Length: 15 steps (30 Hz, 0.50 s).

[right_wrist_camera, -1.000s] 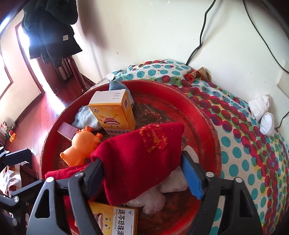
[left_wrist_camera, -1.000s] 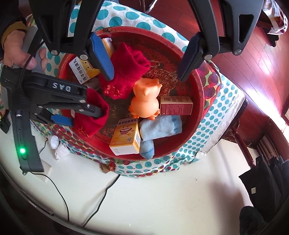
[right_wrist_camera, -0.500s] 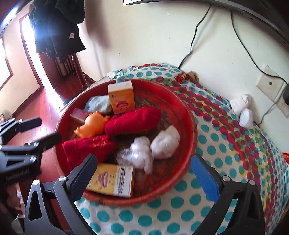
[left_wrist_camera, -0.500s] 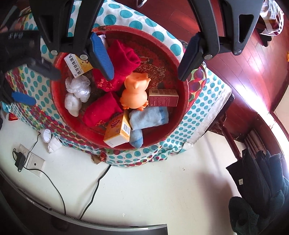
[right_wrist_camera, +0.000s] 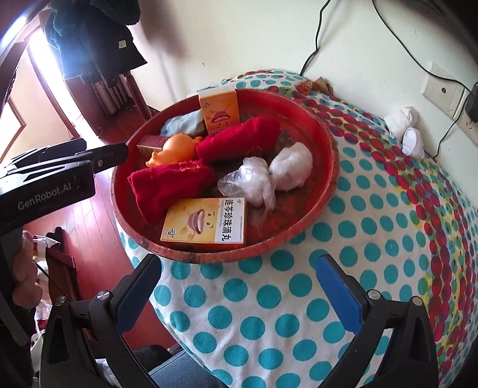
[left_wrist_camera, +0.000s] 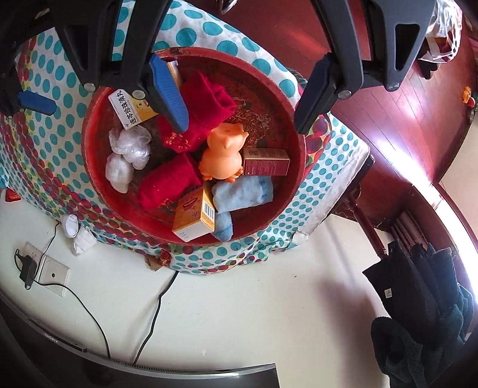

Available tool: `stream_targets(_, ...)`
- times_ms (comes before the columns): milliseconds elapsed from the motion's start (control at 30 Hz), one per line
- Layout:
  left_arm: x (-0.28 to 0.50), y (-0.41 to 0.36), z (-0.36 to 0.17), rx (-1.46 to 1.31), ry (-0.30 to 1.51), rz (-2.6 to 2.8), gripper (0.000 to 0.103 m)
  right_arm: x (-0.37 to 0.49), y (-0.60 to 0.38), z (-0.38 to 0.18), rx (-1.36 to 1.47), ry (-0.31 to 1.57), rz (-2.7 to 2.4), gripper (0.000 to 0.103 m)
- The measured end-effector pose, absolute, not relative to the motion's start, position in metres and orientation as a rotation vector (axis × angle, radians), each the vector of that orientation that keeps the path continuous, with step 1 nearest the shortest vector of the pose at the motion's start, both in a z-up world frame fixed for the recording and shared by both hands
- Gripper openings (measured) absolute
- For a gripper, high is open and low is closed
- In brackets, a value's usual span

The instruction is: Organize objects

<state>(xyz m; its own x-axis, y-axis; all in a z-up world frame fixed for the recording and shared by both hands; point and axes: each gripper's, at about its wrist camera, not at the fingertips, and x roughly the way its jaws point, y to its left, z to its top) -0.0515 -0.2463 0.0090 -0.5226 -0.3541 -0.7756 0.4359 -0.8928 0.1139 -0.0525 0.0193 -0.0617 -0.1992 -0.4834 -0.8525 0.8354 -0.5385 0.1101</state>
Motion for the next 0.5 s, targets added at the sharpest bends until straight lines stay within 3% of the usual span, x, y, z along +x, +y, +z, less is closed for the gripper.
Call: stream_targets(500,-0.051,-0.237,0.010,1.199,0.183,-2.485,0.075,-0.037,0.005,-0.064,1.147,0.521,-1.819,0.103)
